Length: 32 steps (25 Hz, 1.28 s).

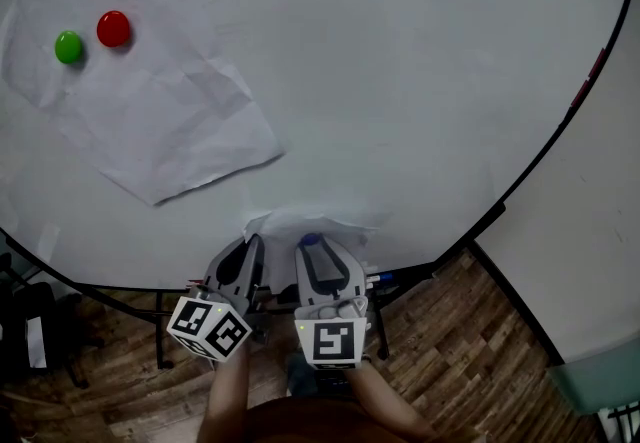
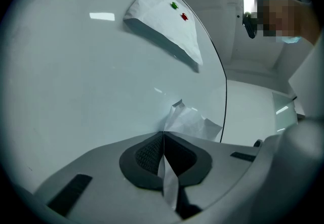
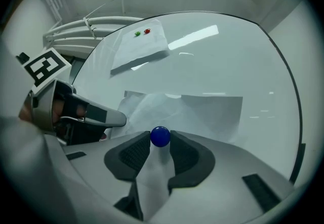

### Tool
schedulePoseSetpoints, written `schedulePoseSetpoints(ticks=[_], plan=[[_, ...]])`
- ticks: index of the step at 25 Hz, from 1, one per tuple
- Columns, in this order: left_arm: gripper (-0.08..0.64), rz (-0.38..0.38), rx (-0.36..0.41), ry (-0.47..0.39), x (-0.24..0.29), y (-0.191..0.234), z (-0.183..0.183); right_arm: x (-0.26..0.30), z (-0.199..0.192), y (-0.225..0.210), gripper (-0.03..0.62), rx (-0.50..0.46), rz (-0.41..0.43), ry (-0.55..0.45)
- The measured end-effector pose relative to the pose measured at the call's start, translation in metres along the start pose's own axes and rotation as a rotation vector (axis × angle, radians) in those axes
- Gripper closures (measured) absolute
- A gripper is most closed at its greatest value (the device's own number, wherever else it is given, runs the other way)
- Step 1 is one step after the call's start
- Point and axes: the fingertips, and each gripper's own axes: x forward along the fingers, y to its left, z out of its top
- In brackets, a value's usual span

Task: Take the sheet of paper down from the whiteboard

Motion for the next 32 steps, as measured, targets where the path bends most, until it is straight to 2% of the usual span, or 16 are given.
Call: schedulePoseSetpoints(ticks=[11, 32], plan=[[0.535, -0.009, -0.012, -0.007, -0.004, -0.003, 0.004, -0.004, -0.003, -0.008, 0.457, 0.013, -0.026, 0.007], [0.535, 0.058, 0.014, -0.006, -0.035, 0.012, 0.014, -0.019, -0.008, -0.020, 0.457, 0.016, -0.052, 0.039]])
